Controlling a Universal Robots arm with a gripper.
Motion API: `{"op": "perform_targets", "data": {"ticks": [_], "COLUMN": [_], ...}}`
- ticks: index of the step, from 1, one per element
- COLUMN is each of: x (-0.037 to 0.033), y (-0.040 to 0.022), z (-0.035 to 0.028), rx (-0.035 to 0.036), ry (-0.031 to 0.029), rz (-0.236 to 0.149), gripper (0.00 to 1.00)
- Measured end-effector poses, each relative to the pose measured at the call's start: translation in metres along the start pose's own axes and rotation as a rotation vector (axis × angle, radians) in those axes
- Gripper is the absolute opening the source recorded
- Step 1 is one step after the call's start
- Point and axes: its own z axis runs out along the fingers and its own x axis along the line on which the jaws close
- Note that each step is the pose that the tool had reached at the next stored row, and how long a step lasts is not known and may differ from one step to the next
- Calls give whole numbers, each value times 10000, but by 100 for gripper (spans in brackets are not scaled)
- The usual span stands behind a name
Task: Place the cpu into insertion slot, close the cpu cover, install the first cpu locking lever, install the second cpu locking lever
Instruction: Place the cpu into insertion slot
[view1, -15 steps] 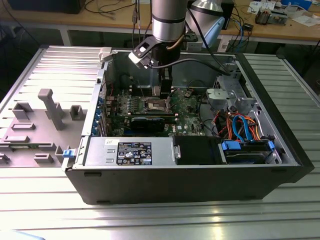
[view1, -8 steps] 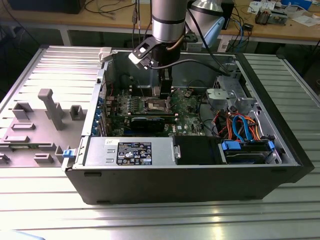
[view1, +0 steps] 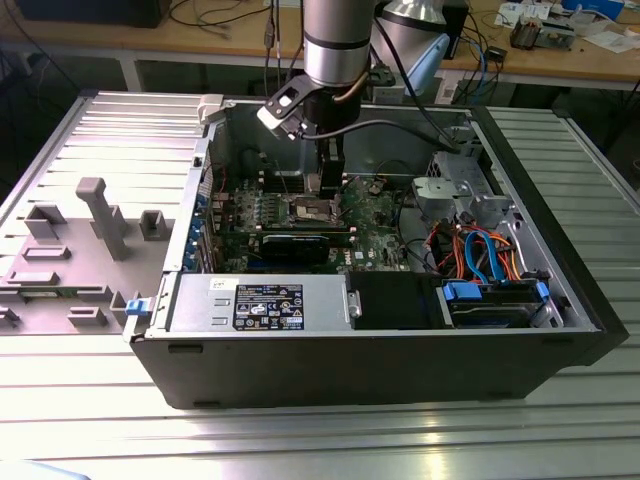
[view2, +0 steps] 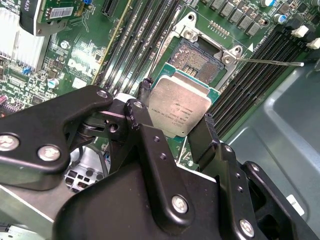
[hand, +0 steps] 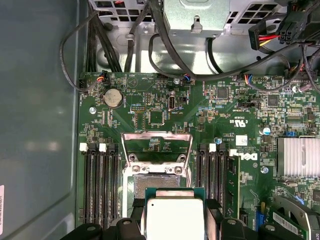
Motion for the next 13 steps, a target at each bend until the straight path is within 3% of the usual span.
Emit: {"op": "perform_targets", "data": {"ticks": [13], "x": [5], "y": [0], "z": [32], "rx": [0], "ry": [1], "rz": [0], "gripper": [55]}}
